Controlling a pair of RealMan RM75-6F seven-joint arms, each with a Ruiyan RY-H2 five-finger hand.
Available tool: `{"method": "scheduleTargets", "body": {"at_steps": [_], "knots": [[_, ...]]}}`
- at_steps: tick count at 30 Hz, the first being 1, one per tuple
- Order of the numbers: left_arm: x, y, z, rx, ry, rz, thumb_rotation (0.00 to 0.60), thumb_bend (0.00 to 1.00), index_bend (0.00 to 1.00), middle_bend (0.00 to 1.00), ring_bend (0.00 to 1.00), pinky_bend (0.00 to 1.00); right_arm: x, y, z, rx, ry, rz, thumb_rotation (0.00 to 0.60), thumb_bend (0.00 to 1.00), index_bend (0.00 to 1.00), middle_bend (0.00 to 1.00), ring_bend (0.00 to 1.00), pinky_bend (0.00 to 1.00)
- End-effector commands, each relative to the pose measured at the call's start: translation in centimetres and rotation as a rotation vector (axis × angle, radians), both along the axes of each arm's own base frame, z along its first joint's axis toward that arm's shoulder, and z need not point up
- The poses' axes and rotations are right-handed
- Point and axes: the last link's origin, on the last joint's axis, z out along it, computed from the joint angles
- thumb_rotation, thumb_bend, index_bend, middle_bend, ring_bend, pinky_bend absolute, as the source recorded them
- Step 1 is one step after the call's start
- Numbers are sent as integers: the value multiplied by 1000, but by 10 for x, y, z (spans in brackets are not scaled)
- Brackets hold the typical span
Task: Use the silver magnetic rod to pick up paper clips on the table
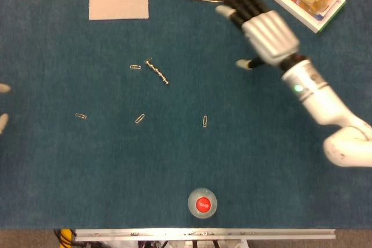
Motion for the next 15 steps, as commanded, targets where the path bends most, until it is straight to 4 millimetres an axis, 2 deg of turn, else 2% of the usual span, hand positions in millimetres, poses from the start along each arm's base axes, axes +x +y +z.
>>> {"method": "scheduleTargets", "body": {"at_steps": [1,8,15], "knots": [[20,21,-11,-37,-26,-85,600,359,285,143,144,362,-23,7,31,-83,31,-52,600,0,139,82,0,61],[49,48,-32,-87,-71,-198,600,359,276,107,104,308,-47,23,76,-194,85,-111,600,0,156,82,0,61],[77,68,-47,-137,-128,-290,600,327,272,95,84,258,-71,38,111,-280,121,-183,600,0,171,83,0,61]]}}
